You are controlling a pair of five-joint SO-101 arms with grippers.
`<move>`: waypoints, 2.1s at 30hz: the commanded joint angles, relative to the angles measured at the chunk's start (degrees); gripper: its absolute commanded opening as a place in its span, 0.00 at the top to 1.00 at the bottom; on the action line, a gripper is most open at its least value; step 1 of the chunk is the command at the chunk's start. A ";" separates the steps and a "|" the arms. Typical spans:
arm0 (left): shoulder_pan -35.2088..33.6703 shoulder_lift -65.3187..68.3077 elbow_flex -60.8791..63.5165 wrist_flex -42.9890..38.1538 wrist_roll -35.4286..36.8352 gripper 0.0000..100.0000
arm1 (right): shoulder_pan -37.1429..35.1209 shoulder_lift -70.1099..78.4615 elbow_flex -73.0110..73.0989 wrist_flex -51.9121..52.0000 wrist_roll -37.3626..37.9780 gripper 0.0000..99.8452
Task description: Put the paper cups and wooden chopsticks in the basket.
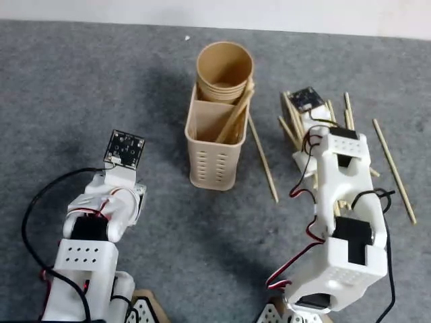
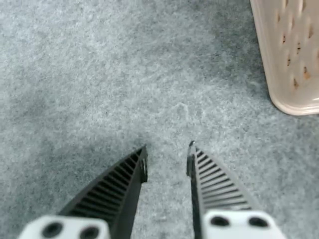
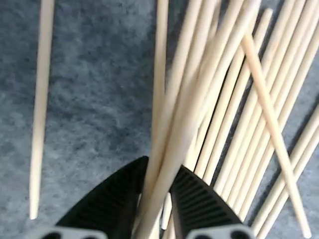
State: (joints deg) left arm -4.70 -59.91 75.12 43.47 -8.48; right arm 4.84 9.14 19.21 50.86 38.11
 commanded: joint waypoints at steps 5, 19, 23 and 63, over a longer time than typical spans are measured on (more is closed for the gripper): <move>0.75 -0.57 -0.13 -0.97 0.35 0.85 | 0.31 -0.48 -1.01 4.18 2.90 0.80; 1.89 -0.57 -0.13 -0.97 0.35 0.85 | 1.10 1.54 -0.13 -0.66 2.73 0.78; 1.89 -0.57 -0.13 -0.97 0.35 0.85 | -0.04 5.85 0.31 -0.66 2.73 0.78; 1.89 -0.57 -0.13 -0.97 0.35 0.85 | -3.38 -32.48 -4.53 -8.92 -29.98 1.00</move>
State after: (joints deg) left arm -3.74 -59.91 75.12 43.47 -8.48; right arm 3.08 -17.93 15.43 45.32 11.21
